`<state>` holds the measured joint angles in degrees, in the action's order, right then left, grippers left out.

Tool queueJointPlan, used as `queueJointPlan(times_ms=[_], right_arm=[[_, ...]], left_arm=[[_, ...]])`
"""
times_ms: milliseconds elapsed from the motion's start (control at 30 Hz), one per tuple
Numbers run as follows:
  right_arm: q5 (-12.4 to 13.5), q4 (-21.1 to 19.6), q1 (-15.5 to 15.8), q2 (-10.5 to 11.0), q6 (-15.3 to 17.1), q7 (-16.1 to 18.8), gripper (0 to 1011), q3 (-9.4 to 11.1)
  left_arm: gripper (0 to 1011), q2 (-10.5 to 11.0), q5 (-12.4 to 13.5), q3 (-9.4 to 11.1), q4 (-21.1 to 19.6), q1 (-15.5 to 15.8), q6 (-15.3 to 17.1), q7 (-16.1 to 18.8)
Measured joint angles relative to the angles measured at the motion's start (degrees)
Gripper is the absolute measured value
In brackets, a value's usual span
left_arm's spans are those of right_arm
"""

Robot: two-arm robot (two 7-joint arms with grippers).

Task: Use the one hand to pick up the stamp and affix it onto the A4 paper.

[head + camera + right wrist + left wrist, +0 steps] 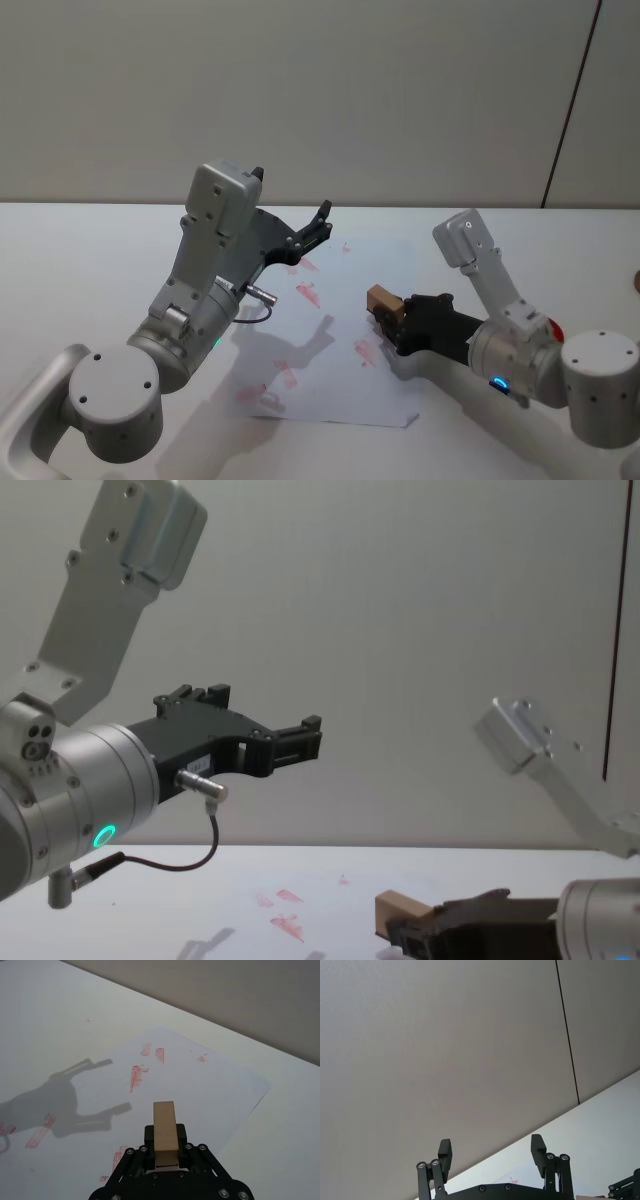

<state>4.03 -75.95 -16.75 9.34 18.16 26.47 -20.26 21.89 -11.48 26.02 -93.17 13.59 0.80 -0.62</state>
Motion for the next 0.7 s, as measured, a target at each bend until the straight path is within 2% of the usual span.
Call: queueJointPlan(times_ms=[700], right_arm=[[-0.66,1.62,-0.26,-0.27,1.5,-1.43,221,-0.53]], left_arm=[[1003,0.0,0.0,0.0,0.0,0.0,0.0,0.0]])
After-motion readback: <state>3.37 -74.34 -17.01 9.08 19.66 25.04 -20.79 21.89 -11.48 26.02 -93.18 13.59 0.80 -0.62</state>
